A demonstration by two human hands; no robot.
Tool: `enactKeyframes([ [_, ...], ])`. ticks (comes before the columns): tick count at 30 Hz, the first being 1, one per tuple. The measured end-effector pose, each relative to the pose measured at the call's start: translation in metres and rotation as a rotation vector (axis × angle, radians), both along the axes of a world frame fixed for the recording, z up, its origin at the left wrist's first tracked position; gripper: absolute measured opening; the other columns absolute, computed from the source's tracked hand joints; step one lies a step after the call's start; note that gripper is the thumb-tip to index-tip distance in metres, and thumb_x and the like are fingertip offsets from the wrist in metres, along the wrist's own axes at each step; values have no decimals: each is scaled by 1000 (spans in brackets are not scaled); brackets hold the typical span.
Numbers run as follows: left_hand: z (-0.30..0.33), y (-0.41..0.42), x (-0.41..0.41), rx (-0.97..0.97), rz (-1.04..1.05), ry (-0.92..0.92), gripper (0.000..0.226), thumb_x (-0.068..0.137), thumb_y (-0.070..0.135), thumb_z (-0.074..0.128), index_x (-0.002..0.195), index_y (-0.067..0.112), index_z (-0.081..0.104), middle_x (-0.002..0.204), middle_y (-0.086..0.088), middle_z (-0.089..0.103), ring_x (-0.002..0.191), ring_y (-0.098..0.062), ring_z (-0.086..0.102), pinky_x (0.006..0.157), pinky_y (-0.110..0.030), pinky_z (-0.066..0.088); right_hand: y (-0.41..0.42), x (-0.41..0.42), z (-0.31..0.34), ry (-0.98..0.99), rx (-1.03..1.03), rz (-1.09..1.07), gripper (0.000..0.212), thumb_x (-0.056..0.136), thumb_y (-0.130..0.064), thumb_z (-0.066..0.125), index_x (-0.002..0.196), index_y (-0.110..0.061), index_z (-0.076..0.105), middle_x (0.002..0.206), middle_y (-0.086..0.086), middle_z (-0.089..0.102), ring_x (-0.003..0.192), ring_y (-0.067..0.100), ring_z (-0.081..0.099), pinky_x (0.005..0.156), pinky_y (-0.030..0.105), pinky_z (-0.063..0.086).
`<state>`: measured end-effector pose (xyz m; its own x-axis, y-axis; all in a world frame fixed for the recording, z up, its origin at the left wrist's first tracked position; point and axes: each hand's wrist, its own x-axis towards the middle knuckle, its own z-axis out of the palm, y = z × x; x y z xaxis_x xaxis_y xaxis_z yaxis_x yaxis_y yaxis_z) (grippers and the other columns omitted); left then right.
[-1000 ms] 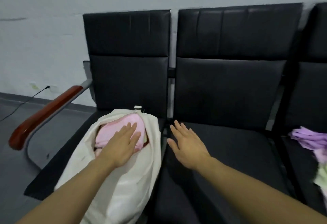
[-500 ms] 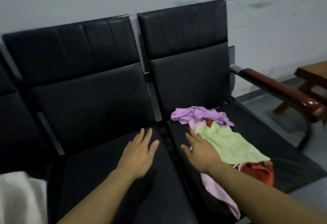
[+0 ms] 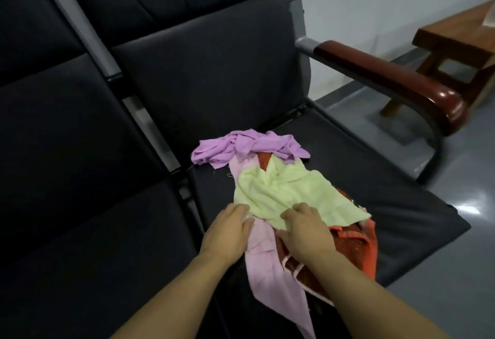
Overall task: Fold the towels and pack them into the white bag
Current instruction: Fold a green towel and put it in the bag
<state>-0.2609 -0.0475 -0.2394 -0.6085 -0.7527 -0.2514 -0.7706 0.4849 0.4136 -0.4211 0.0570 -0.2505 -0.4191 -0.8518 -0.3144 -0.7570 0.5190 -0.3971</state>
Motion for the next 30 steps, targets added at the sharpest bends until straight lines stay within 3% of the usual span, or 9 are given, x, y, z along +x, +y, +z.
enactKeyframes([
  [4, -20, -13, -19, -55, -84, -11, 39, 104, 34, 50, 141, 22, 54, 138, 5, 53, 122, -19, 47, 106, -35, 40, -5, -22, -7, -63, -30, -44, 34, 87, -40, 74, 118, -30, 65, 125, -4, 47, 119, 21, 40, 103, 27, 39],
  [8, -30, -25, -24, -117, -40, -21, 27, 101, 42, 55, 117, 24, 68, 117, 5, 59, 110, -19, 47, 99, -34, 42, -7, -32, -10, -130, -64, -100, 19, 84, -41, 77, 95, -26, 74, 113, -3, 53, 109, 20, 45, 91, 28, 41],
  [13, -8, -32, -17, -41, 23, 225, 19, 106, 34, 47, 106, 20, 58, 102, 2, 63, 98, -20, 54, 87, -38, 46, -11, -36, 1, -215, -259, -199, 18, 94, -42, 65, 97, -25, 64, 93, -3, 66, 90, 21, 60, 77, 36, 47],
  [16, 23, -32, -9, -2, 12, 243, 19, 109, 34, 34, 103, 21, 47, 94, -3, 59, 89, -24, 54, 76, -38, 42, -14, -29, 18, -280, -405, -201, 18, 102, -43, 51, 102, -25, 54, 76, -2, 63, 73, 21, 58, 70, 40, 46],
  [18, 49, -30, -1, -7, -6, 227, 20, 108, 39, 37, 99, 24, 47, 92, 0, 59, 86, -21, 54, 71, -35, 38, -15, -23, 31, -312, -469, -175, 17, 103, -45, 46, 99, -29, 50, 69, -3, 60, 68, 20, 57, 69, 40, 46],
  [21, 89, -26, 23, 20, -8, 204, 27, 88, 61, 64, 97, 37, 53, 89, 10, 66, 82, -10, 60, 70, -32, 47, -13, -14, 52, -318, -485, -115, 28, 97, -60, 48, 93, -33, 52, 71, -3, 63, 71, 16, 59, 69, 40, 47],
  [24, 121, -25, 55, 17, -33, 163, 39, 76, 68, 73, 101, 43, 56, 90, 12, 68, 83, -7, 63, 74, -34, 54, -16, 2, 78, -334, -537, -25, 35, 90, -63, 59, 83, -29, 57, 75, -9, 64, 70, 8, 58, 67, 32, 45],
  [26, 138, -24, 75, -2, -9, 188, 29, 80, 66, 72, 96, 42, 63, 85, 12, 69, 82, -7, 64, 76, -37, 55, -21, 15, 99, -324, -597, 39, 35, 90, -56, 63, 75, -25, 57, 66, -14, 60, 64, 7, 54, 61, 25, 40],
  [30, 178, -24, 122, -34, 124, 333, 29, 94, 53, 65, 81, 28, 72, 75, 7, 69, 74, -9, 65, 76, -41, 54, -30, 37, 143, -280, -682, 137, 44, 92, -60, 55, 72, -21, 56, 66, -7, 59, 63, 9, 54, 65, 34, 44],
])
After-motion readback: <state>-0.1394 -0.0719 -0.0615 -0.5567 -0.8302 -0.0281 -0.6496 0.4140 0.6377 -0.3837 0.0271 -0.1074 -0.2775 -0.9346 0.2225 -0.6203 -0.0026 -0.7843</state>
